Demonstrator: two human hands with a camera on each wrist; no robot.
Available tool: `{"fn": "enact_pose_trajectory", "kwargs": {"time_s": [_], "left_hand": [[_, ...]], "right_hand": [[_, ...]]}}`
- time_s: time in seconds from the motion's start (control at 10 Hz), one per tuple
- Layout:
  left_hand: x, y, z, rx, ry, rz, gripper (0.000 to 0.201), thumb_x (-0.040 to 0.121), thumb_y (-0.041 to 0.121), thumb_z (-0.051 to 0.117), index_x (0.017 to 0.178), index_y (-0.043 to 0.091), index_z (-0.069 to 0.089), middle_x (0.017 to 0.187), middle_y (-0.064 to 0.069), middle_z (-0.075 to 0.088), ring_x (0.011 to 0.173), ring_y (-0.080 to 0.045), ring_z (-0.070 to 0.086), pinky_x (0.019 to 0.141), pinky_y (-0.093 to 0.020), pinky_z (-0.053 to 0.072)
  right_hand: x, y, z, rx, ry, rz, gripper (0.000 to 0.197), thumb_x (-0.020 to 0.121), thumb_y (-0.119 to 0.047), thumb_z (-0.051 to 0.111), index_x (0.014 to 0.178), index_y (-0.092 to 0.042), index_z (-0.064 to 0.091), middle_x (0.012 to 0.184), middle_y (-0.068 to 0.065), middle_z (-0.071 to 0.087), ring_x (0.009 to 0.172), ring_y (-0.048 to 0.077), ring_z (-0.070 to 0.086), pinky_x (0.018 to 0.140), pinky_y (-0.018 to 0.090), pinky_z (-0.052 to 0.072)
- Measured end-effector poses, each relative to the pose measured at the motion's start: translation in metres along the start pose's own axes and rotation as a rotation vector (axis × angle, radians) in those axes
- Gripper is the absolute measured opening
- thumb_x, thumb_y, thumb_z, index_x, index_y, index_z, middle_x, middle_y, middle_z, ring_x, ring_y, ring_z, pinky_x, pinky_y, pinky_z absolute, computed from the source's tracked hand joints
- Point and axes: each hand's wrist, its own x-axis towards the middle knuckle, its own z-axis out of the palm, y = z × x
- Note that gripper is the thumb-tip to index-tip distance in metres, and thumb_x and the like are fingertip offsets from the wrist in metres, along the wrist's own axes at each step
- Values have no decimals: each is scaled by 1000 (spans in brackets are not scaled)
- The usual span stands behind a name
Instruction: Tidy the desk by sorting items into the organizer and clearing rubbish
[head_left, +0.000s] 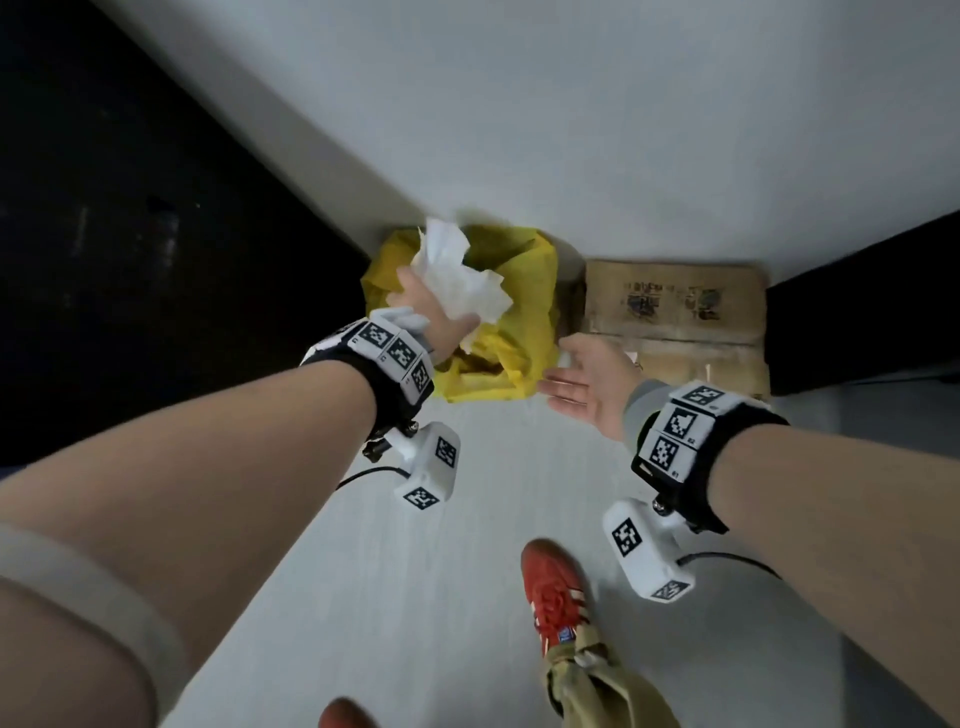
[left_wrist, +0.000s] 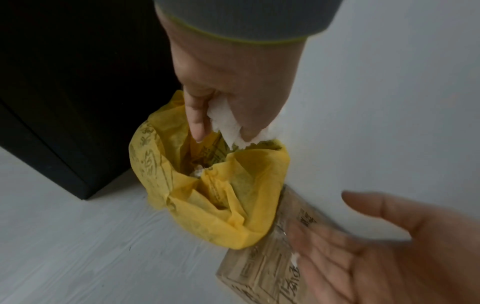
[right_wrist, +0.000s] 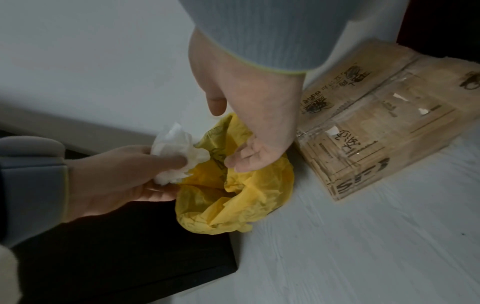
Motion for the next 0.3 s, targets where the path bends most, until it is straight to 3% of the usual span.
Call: {"fn": "enact_pose_trajectory", "kwargs": {"time_s": [0.1,0.2,0.3], "left_hand": [[0,-7,1,-73,2,24,105,72,68,66,145,8,19,130,-21,50,107,-41,57,89,-53,49],[-12,-11,-7,-102,8,-3,82,82,56,64,138,8,28,127,-19,48,98,-35,56,79,-44,48],[-17,-22,-20,-74,55,7,62,85,49,61,126,9,36,116,-14,52,84,-30,51,73,-43,48]], "right_hand": [[-2,-1,3,-10,15,19,25,96,-33,56,118,-21,51,112,12,68,88,25,70,80,36,56],[-9,-4,13,-33,14,16,25,96,-31,55,118,-21,49,109,11,68,87,26,70,77,36,57],[-17,-11,29,-62,17,-15,26,96,-31,55,120,-19,51,112,12,69,88,25,71,75,36,58]]}}
